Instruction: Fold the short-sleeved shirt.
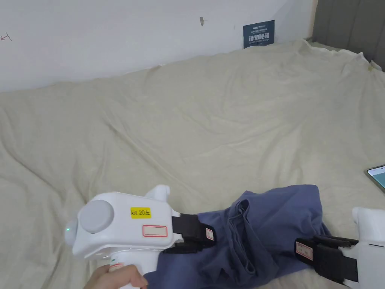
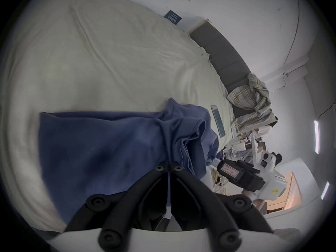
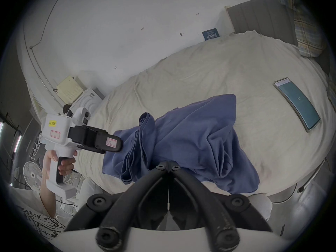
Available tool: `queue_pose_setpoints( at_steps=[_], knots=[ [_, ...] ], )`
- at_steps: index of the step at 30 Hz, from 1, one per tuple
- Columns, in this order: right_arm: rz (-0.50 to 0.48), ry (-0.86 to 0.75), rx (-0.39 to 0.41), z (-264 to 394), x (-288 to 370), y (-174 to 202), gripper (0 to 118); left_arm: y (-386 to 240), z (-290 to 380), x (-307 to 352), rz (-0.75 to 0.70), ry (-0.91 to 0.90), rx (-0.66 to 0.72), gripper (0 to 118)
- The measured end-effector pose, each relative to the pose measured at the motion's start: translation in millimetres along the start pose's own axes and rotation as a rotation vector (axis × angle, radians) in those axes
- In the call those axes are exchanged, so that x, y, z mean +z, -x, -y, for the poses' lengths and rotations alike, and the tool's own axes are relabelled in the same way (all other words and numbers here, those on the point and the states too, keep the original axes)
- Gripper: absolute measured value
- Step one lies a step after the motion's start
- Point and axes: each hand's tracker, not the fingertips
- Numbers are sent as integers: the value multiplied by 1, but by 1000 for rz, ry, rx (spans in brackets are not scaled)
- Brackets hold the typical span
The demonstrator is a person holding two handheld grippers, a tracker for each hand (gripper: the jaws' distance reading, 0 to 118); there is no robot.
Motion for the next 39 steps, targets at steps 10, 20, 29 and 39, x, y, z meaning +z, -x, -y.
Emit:
queue_pose_setpoints(
  at_steps=[10, 20, 29, 39],
  knots=[
    [33, -5, 8, 6, 16, 2, 0, -43, 3, -75, -82, 138, -77, 3],
    [42, -36, -7, 2, 24, 12, 0, -52, 1, -44, 97, 56, -85, 3],
    [24, 0, 27, 1, 3, 21, 0, 55, 13, 84, 119, -93, -1, 7],
    [-23, 49, 72, -1, -23, 50, 0, 148, 43, 79, 321, -180, 273, 118]
  ],
)
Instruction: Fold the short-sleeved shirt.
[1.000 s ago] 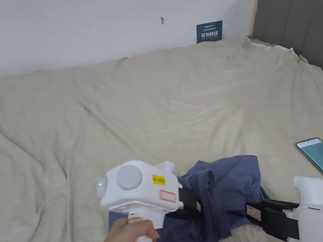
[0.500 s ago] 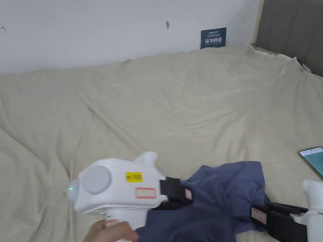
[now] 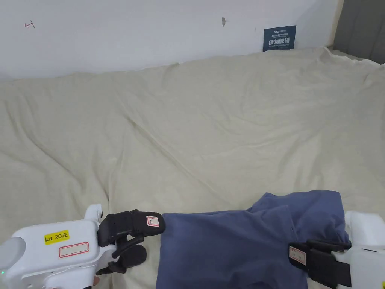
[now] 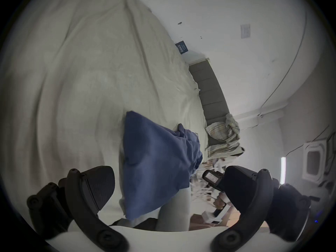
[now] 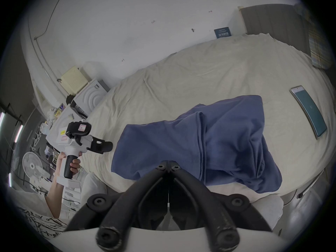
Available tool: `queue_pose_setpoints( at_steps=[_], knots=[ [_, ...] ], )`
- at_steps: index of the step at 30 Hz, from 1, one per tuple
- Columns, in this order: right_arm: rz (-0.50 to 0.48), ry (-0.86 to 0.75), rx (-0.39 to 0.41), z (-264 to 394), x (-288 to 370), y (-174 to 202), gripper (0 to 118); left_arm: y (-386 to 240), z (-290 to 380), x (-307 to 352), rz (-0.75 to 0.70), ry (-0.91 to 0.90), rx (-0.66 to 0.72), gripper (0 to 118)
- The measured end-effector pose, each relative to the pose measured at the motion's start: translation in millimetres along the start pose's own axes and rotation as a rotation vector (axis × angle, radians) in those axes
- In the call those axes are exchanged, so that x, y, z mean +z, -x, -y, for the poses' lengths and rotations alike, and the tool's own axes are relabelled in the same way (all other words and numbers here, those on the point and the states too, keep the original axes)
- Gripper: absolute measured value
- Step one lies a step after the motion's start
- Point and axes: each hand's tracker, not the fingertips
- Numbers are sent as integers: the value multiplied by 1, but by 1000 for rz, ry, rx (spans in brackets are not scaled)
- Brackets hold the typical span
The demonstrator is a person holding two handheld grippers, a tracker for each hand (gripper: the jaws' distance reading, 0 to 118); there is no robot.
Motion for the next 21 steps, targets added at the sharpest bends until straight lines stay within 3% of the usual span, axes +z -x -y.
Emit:
queue_pose_setpoints(
  at_steps=[5, 7, 11, 12, 14, 15, 16, 17, 19, 21],
  knots=[
    [-17, 11, 16, -1, -1, 4, 0, 18, -6, -42, -58, 145, -39, 118],
    [-5, 13, 22, -1, -1, 5, 0, 15, -7, -50, 69, 135, -53, 118],
    [-2, 20, 21, -1, -2, 2, 0, 12, -12, -91, 107, 271, -52, 116],
    [0, 22, 20, 0, -2, 2, 0, 6, -16, -97, 138, 285, -85, 104],
    [8, 22, 12, 1, -1, 1, 0, 3, -19, -102, 88, 275, -65, 97],
    [7, 24, 8, 2, 0, 0, 0, 2, -21, -101, 9, 245, -67, 78],
    [7, 24, 6, 2, 2, 0, 0, 4, -22, -101, -100, 216, -75, 34],
    [7, 24, 8, 2, 3, -1, 0, 11, -22, -100, -189, 248, -94, 9],
    [22, 23, 18, 1, 7, 3, 0, 27, -22, -92, -9, 250, 14, 9],
    [24, 26, 21, 1, 9, 2, 0, 22, -19, -78, -35, 217, 9, 9]
  ],
)
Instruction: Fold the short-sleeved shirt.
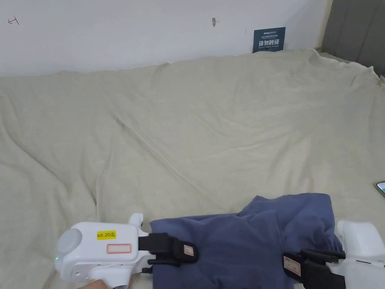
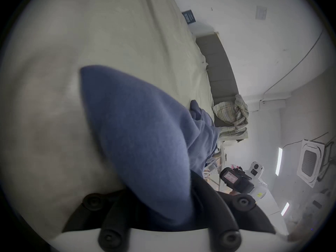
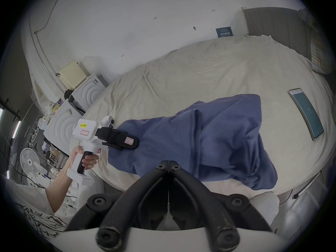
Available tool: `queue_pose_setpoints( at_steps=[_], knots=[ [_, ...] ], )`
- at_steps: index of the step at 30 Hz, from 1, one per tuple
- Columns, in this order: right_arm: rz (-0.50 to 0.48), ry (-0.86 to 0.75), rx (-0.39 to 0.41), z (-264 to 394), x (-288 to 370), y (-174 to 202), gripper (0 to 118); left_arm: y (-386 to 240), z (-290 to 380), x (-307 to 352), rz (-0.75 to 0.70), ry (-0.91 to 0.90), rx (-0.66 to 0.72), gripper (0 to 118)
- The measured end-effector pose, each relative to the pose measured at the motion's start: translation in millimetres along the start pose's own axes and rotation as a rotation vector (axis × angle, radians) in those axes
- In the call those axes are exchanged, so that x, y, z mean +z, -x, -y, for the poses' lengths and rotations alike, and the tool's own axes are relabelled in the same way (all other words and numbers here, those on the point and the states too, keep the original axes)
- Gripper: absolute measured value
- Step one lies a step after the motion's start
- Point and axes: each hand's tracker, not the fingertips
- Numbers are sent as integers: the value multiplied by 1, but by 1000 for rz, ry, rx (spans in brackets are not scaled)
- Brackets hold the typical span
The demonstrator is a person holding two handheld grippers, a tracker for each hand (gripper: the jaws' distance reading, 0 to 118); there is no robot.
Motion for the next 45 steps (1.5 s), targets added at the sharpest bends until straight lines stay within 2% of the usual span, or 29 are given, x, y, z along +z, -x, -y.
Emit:
queue_pose_setpoints(
  at_steps=[7, 14, 18, 21, 26, 27, 28, 29, 30, 34, 36, 41, 45],
  knots=[
    [9, -2, -20, -2, -3, -1, 0, 11, 9, 64, -70, -62, 14, 9],
    [-11, 7, 0, -3, -10, 3, 0, 23, 35, 168, -247, -203, 37, 9],
    [-29, 18, -2, -5, -17, 5, 0, 15, 44, 218, -327, -288, 53, 9],
    [-36, 26, 7, -6, -24, 7, 0, -12, 56, 222, -393, -304, 55, 9],
    [-53, 35, 4, -6, -31, 6, 0, -67, 58, 198, -457, -309, 28, 9],
    [-55, 36, 7, -6, -30, 6, 0, -76, 58, 193, -417, -332, 111, 9],
    [-56, 36, 13, -6, -29, 6, 0, -86, 56, 186, -340, -324, 135, 9],
    [-56, 33, 22, -6, -27, 5, 0, -99, 55, 175, -284, -311, 107, 9],
    [-56, 26, 23, -5, -24, 3, 0, -112, 52, 165, -303, -289, 78, 9],
    [-48, 8, -11, -4, -18, -10, 0, -162, 38, 116, -460, -176, -144, 9],
    [-38, 2, -34, -2, -17, -17, 0, -168, 27, 87, -454, -102, -179, 9],
    [-24, -7, -67, 4, -9, -27, 0, -169, 7, 7, -548, 41, -245, 9],
    [-13, -19, -78, 6, -1, -33, 0, -154, -6, -32, -530, 134, -215, 12]
  ],
)
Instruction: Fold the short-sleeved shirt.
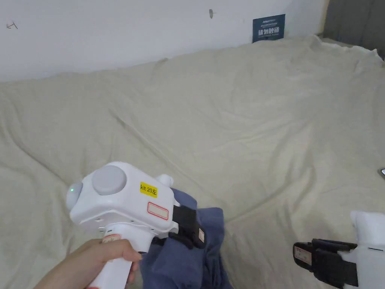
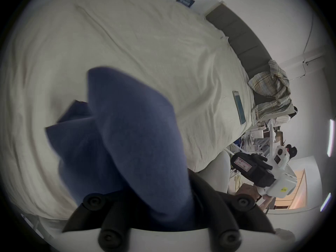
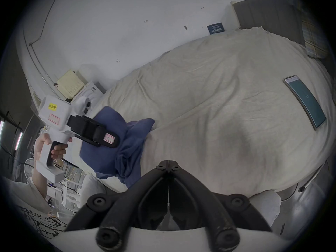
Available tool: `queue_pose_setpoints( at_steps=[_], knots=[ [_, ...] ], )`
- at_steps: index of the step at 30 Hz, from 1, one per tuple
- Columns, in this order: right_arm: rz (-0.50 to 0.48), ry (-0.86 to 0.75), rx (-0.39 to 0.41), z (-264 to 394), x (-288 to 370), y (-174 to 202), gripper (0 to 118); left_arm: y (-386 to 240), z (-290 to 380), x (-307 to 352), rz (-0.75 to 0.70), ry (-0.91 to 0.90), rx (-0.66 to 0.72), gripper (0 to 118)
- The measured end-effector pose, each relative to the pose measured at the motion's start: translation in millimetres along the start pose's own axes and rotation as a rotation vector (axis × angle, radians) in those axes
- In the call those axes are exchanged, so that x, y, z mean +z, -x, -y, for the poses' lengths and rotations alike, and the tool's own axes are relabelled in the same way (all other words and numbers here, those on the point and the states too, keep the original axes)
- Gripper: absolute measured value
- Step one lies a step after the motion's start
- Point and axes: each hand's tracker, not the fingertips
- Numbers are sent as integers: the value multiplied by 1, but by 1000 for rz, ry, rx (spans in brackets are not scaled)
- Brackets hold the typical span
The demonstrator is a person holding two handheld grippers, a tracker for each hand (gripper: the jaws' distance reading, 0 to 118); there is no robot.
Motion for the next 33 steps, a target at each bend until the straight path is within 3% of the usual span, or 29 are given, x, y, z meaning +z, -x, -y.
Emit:
queue_pose_setpoints(
  at_steps=[1, 2, 3, 4, 5, 10, 16, 17, 18, 19, 21, 22, 26, 33],
  knots=[
    [5, -2, -3, 0, 1, -2, 0, -3, -1, -5, -12, 4, -12, 21],
    [9, -8, -9, 1, 3, -4, 0, -5, -2, -9, -6, 12, -43, 45],
    [8, -10, -16, 1, 3, -6, 0, -5, -2, -10, 7, 11, -49, 82],
    [7, -10, -23, 1, 3, -7, 0, -6, -2, -12, 58, 21, -46, 104],
    [12, -10, -29, 2, 3, -8, 0, -10, 0, -12, 110, 34, -38, 117],
    [17, -6, -42, 4, 1, -9, 0, -29, 4, 6, 116, -12, -109, 118],
    [10, -8, -27, 4, 2, -7, 0, -9, 18, 46, 118, -101, -77, 118],
    [12, -12, -25, 3, 2, -6, 0, -2, 21, 50, 74, -127, -81, 116],
    [14, -14, -22, 2, 3, -6, 0, 1, 24, 52, 17, -154, -78, 99],
    [15, -19, -21, 2, 3, -6, 0, 6, 27, 53, -41, -176, -70, 73],
    [9, -26, -22, 0, 4, -6, 0, 15, 31, 43, -124, -184, -45, 9],
    [8, -27, -22, 0, 3, -5, 0, 17, 32, 35, -151, -181, -47, 8],
    [16, -20, -10, 0, 3, -3, 0, 14, 33, 11, 9, -186, -51, 7],
    [15, -38, -32, 3, 13, -3, 0, -19, 14, -41, -55, -136, -119, 4]
  ],
)
